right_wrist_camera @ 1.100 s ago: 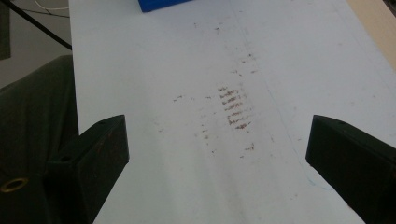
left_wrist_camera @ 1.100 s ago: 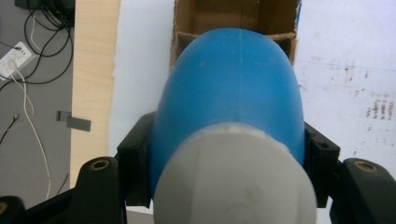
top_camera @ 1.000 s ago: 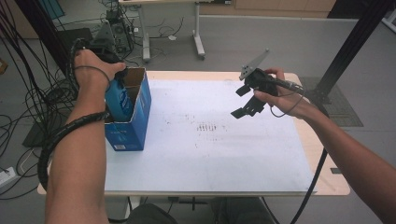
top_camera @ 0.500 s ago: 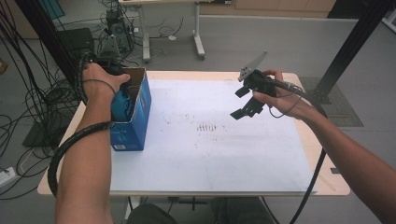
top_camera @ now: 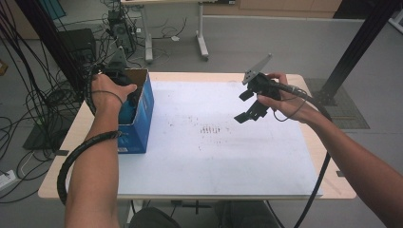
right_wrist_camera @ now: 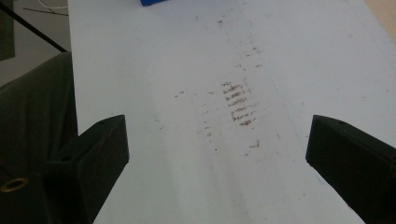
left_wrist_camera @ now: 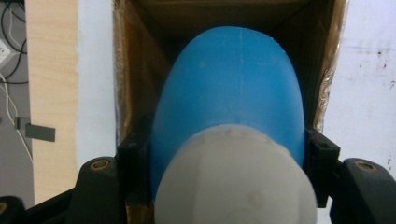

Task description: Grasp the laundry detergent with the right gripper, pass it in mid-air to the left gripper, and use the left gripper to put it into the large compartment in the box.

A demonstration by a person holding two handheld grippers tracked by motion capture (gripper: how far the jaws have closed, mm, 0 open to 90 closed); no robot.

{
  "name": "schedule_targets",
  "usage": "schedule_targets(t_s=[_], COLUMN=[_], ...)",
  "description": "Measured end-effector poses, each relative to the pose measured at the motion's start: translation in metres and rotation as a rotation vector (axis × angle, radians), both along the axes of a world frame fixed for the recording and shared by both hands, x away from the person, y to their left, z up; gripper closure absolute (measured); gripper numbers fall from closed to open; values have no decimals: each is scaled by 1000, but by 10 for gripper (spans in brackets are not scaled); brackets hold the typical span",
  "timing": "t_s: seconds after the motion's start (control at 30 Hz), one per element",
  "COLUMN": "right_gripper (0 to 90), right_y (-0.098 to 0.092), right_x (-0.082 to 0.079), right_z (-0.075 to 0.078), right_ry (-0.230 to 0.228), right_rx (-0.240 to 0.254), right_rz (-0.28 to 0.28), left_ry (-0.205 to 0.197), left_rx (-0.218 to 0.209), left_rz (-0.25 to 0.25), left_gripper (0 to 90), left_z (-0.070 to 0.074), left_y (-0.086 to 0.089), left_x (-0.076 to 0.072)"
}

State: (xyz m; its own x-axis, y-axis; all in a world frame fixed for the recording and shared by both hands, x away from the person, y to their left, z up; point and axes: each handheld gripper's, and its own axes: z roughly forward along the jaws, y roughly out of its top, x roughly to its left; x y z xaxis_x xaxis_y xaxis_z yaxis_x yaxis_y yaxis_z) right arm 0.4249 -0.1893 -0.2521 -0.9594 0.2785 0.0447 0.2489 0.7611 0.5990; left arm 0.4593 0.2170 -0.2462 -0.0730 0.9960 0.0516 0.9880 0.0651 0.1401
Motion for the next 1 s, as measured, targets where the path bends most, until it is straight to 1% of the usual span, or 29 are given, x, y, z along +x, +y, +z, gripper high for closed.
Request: schedule_targets(t_s=[0.23, 0.37, 0.63, 0.8, 1.0], right_gripper=[59, 59, 59, 59, 59], right_y=[-2, -3, -5, -7, -8], right_x=[1, 0, 1, 1, 1], right_z=[-1, -3, -6, -6, -8], right_ry=[2, 6, 10, 11, 11], right_rx=[-2, 0, -2, -4, -13], right_rz=[-6, -8, -9, -14, -19], left_ry=[13, 13, 20, 29, 26], left_rx=[1, -3, 3, 14, 11], left_rz=[-10, -11, -16, -26, -29], left_gripper=[368, 368, 368, 368, 368], left_z=[-9, -12, -19, -24, -25], left_y=[-1, 0, 2, 2, 3], left_x=[1, 1, -1, -2, -3])
